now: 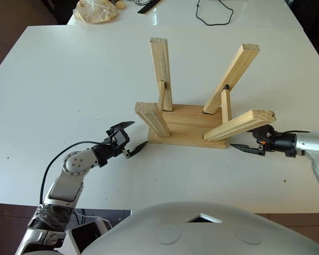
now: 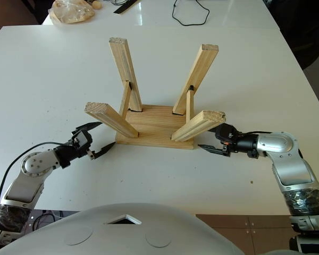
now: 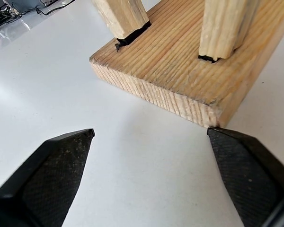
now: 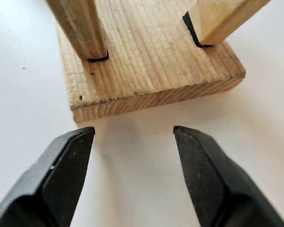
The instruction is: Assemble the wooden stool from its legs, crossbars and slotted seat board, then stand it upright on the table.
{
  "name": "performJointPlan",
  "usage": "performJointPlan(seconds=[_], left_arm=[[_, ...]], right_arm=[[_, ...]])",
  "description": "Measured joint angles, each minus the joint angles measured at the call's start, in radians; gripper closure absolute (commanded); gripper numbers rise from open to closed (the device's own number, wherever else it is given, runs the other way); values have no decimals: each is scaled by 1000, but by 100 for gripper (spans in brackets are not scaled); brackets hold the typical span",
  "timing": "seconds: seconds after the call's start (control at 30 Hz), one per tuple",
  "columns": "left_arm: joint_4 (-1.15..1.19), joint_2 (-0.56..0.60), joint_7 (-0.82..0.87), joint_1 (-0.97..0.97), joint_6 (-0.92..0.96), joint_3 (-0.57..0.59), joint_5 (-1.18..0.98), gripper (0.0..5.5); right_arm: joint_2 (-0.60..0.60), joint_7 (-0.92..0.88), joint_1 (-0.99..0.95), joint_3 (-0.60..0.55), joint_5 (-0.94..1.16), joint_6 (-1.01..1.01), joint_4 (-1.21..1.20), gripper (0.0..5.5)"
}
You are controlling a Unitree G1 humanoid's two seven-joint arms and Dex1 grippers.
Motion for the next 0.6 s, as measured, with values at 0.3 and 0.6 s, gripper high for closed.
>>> performJointPlan(seconds=[0.3,0.6], left_arm=[[1,-10,1,1,-16,-30,11,301],[-2,-10,2,-2,-5,-44,19,338]], right_arm=[[13,-46,-16,34,-54,-42,29,241],[20,-65,-12,47,-58,-45,23,241]])
